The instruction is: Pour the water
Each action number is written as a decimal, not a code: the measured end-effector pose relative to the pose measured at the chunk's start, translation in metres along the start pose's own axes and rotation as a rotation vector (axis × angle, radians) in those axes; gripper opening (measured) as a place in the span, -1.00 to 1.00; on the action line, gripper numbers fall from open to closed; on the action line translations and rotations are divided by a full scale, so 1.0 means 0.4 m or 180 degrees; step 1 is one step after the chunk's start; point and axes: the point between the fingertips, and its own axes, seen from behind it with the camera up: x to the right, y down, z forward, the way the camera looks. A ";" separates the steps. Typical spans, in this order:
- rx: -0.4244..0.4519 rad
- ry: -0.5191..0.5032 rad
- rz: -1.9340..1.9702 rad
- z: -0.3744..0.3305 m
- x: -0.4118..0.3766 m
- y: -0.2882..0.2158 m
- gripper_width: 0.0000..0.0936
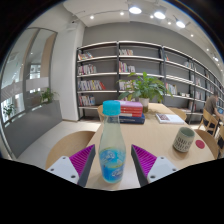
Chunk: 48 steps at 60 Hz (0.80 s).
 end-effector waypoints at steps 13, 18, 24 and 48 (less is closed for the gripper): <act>0.0126 -0.0055 -0.0111 0.092 -0.017 0.008 0.31; 0.0231 -0.0088 -0.0076 0.088 -0.028 -0.001 0.12; 0.0323 -0.0237 -0.0109 0.091 -0.031 -0.001 -0.10; 0.0358 -0.0510 0.0669 0.122 0.047 -0.101 -0.25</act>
